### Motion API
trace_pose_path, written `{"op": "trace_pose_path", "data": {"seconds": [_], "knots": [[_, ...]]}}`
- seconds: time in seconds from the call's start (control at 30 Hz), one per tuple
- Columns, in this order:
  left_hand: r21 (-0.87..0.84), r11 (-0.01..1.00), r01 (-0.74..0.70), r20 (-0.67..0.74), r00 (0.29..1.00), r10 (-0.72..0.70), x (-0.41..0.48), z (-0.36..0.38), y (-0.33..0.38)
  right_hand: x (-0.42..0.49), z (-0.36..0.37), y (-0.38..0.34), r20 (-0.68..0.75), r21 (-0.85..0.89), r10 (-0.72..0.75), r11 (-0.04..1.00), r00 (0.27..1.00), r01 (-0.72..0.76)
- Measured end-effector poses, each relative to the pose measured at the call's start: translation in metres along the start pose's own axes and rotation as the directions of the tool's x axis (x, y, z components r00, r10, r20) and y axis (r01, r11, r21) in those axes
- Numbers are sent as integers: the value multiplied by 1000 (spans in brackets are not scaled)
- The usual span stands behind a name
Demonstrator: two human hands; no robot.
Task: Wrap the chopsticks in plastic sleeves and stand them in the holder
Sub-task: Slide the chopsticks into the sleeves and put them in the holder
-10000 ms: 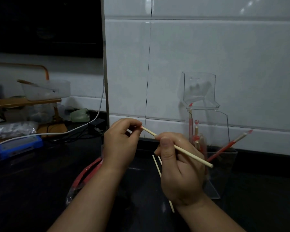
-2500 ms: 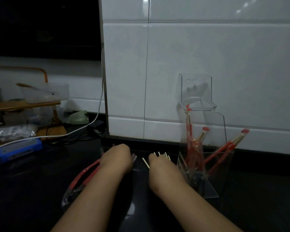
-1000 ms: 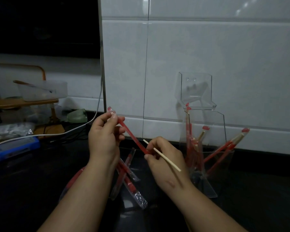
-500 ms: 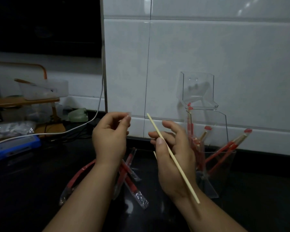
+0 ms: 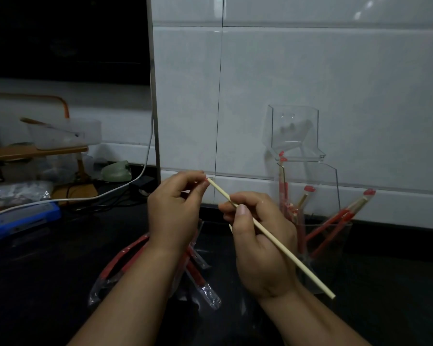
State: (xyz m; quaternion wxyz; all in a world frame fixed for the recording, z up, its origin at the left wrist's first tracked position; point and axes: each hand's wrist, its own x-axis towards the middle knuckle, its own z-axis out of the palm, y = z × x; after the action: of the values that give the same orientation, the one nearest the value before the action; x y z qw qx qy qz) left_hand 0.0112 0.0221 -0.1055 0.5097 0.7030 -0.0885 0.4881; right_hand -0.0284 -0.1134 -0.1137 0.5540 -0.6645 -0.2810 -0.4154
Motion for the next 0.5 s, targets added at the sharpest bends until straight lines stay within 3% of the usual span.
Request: {"op": "trace_pose_path", "data": {"seconds": [0.2, 0.5], "knots": [[48, 996, -80, 3, 997, 80, -2, 0, -2, 2, 1, 1, 18, -28, 65, 998, 998, -65], [238, 891, -386, 151, 921, 358, -3, 1, -9, 5, 3, 4, 88, -6, 200, 980, 976, -200]]}}
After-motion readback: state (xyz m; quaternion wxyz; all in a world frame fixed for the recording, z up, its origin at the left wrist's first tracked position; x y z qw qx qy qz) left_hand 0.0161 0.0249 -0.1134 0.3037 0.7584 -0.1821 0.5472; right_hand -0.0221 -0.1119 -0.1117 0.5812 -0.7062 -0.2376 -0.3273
